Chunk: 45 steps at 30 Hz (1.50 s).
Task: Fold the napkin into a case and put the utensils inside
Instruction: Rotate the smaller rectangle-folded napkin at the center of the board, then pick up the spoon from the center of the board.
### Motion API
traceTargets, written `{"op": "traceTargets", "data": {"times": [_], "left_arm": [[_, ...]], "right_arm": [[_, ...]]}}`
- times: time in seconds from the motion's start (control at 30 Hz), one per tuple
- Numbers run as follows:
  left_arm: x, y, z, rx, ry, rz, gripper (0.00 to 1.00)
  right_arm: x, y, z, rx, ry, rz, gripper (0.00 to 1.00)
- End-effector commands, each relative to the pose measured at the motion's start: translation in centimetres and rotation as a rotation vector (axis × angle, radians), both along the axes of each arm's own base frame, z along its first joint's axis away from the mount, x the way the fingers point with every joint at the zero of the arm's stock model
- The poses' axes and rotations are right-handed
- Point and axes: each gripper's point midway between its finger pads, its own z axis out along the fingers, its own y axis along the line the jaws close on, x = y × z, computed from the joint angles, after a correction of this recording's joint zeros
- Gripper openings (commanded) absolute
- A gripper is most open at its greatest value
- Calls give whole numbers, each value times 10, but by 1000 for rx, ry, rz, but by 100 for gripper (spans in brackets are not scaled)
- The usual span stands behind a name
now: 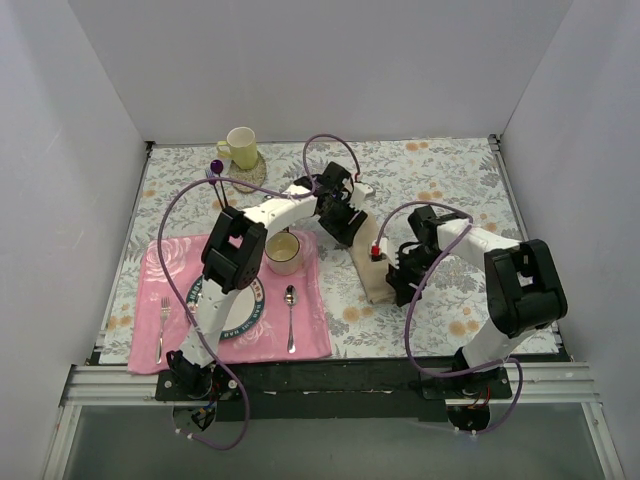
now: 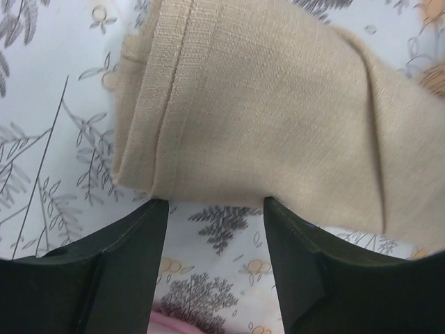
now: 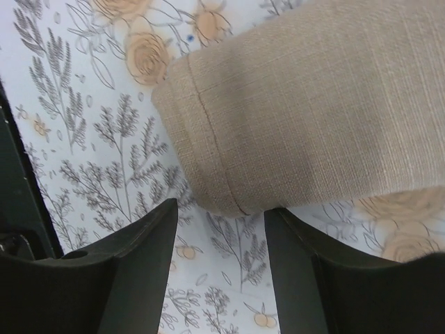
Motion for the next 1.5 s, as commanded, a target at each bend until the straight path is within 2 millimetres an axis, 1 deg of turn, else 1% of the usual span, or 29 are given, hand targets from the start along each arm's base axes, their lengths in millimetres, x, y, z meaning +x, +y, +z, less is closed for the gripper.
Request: {"op": "traceTargets", "data": {"times": [0.0, 0.07, 0.17, 0.2, 0.3, 0.33, 0.37, 0.43, 0.47, 0.5, 0.53, 0.57, 0.6, 0.63, 0.73, 0.77, 0.8, 0.87, 0.9, 0.93, 0.97, 1.03, 1.1, 1.13, 1.17, 1.2, 1.27, 1.3, 1.47], "left_arm": [[1, -26, 1, -71, 14, -15, 57], [10, -25, 8, -65, -17, 8, 57], [25, -18, 35, -103, -52, 61, 59], [32, -16, 61, -146, -87, 77, 61], [64, 7, 112, -241, -155, 177, 69], [68, 11, 140, -287, -186, 200, 72], [74, 15, 156, -325, -208, 211, 78], [89, 40, 191, -397, -234, 291, 86], [92, 44, 203, -444, -231, 294, 92], [104, 64, 212, -466, -241, 334, 96], [109, 74, 221, -488, -249, 357, 98], [115, 83, 232, -524, -240, 416, 98], [128, 105, 235, -515, -268, 498, 98], [134, 116, 237, -504, -284, 549, 98], [140, 148, 232, -450, -302, 586, 98], [137, 155, 227, -440, -271, 577, 98], [142, 174, 216, -434, -232, 604, 98], [141, 196, 194, -433, -152, 639, 94], [143, 217, 189, -433, -146, 670, 93], [139, 218, 187, -459, -123, 636, 94], [138, 224, 182, -458, -116, 641, 95], [137, 231, 166, -441, -70, 659, 96], [133, 237, 152, -435, -22, 667, 91], [129, 241, 138, -432, 11, 672, 88], [126, 233, 140, -494, 32, 626, 84], [129, 253, 139, -530, 27, 657, 81], [129, 255, 120, -530, 50, 675, 77], [129, 255, 116, -531, 52, 661, 69], [135, 259, 84, -515, 41, 708, 63]], "right_arm": [[-27, 18, -5, 18, 69, 49, 61], [-33, 25, -2, 25, 85, 62, 61], [-31, 25, 10, 29, 85, 54, 61], [-29, 26, 19, 38, 65, 52, 62], [-19, 30, 50, 85, 9, 4, 64], [-7, 31, 63, 102, -30, -27, 65], [-2, 32, 72, 112, -42, -64, 66], [18, 31, 95, 139, -110, -133, 72], [32, 32, 112, 165, -160, -162, 74], [42, 32, 124, 182, -182, -212, 74], [54, 27, 132, 192, -204, -258, 82], [68, 26, 148, 211, -248, -299, 94], [76, 23, 156, 221, -249, -364, 99], [95, 18, 167, 247, -304, -422, 99], [123, 3, 183, 240, -383, -570, 99], [126, 1, 186, 250, -379, -575, 99], [129, 2, 196, 273, -385, -565, 99], [125, 3, 195, 281, -317, -549, 99], [128, 4, 204, 288, -316, -547, 99], [128, 3, 206, 284, -300, -547, 99], [120, 4, 199, 274, -224, -545, 99], [120, 3, 200, 277, -197, -557, 99], [122, -1, 192, 246, -155, -611, 99], [123, -2, 192, 241, -146, -623, 99], [123, -2, 192, 246, -127, -625, 99], [120, -2, 192, 245, -105, -630, 99], [123, -2, 196, 250, -100, -634, 99], [122, -2, 197, 248, -95, -635, 99], [122, -4, 198, 231, -79, -649, 99]]}}
